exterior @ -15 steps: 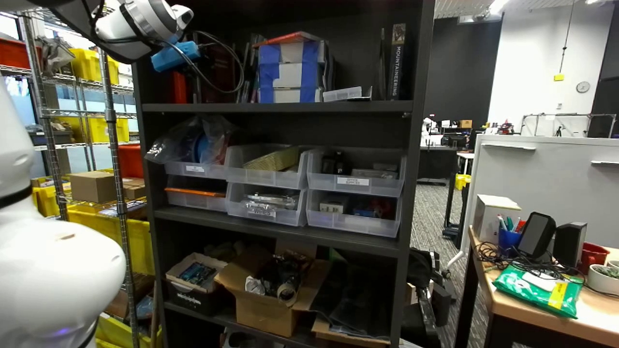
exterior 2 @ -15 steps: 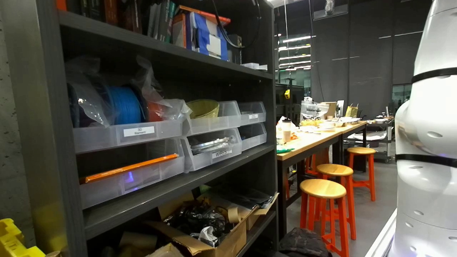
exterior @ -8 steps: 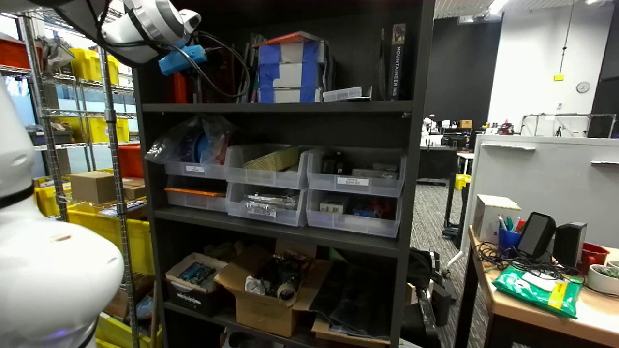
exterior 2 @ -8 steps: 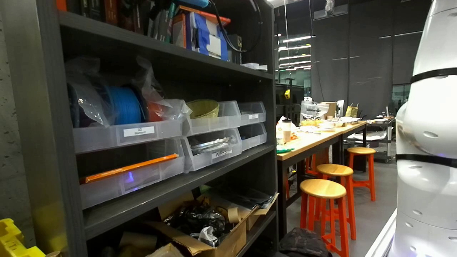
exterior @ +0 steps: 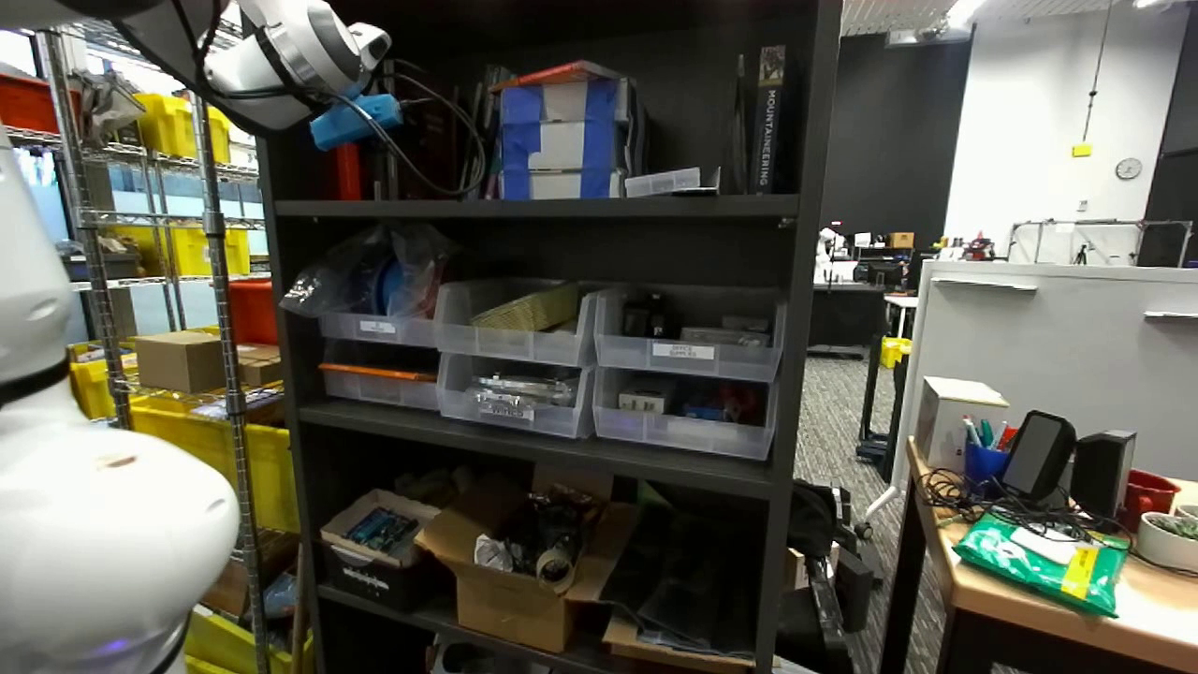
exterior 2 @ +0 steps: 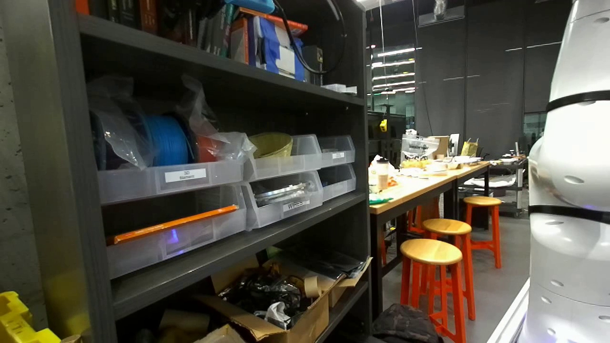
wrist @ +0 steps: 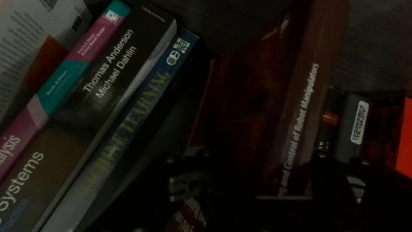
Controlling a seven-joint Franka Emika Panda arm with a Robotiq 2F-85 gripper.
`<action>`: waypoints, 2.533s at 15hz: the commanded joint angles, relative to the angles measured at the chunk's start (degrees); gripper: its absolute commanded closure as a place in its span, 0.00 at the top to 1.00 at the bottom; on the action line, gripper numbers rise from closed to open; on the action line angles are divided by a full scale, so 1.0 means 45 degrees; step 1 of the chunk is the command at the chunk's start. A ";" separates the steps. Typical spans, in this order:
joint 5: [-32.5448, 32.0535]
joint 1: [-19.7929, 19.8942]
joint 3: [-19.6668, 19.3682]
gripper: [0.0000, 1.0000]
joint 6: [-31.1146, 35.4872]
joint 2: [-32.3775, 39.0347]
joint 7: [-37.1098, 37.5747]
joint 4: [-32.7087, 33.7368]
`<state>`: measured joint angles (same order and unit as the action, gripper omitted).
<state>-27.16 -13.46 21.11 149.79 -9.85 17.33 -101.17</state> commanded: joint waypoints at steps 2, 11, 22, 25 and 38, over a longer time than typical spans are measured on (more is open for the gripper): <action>-0.0250 0.0230 0.0251 0.15 0.0461 0.0040 0.0270 0.0192; -0.0064 0.0011 0.0465 0.07 0.0298 -0.0497 0.0236 0.0003; 0.2459 -0.0417 0.0081 0.07 -0.0975 -0.2492 -0.1970 -0.1077; 0.2849 -0.0453 -0.0017 0.07 -0.1057 -0.3324 -0.2437 -0.1590; 0.3400 -0.0514 -0.0452 0.07 -0.0990 -0.6193 -0.3188 -0.3437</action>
<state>-13.29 -15.51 20.60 144.99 -33.99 5.35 -114.14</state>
